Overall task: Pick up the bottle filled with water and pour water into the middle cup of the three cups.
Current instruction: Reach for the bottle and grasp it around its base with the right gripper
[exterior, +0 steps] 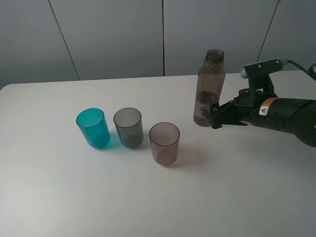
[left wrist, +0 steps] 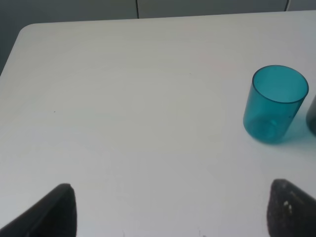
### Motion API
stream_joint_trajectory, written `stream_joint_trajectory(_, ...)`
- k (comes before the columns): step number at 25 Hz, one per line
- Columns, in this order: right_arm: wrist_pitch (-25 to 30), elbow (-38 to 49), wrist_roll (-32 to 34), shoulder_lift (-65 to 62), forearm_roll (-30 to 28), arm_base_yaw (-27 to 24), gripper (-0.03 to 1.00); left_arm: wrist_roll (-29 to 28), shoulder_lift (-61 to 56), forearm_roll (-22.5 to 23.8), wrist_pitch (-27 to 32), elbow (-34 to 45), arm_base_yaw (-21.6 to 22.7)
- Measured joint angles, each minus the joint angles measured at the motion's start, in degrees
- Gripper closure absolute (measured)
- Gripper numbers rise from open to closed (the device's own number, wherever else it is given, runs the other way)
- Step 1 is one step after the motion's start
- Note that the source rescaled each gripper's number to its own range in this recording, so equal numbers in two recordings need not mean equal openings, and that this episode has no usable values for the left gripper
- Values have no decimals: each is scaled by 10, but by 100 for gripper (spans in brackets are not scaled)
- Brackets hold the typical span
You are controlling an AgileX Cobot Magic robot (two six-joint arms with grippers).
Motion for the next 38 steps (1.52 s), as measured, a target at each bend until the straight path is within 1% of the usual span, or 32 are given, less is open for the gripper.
stream_joint_trajectory(3, -50, 0, 2, 25, 0, 0, -3, 0, 0, 0, 0, 0, 0)
stream_joint_trajectory(5, -71, -1, 3, 39, 0, 0, -3, 0, 0, 0, 0, 0, 0)
stream_joint_trajectory(11, -86, -1, 3, 62, 4, 0, -3, 0, 0, 0, 0, 0, 0)
stream_joint_trajectory(15, -105, -1, 1, 73, 4, 0, -3, -1, 0, 0, 0, 0, 0)
stream_joint_trajectory(30, -105, -46, -13, 77, 5, 0, -3, -1, 0, 0, 0, 0, 0)
stream_joint_trajectory(38, -116, -62, -14, 128, 5, 0, -3, -1, 0, 0, 0, 0, 0)
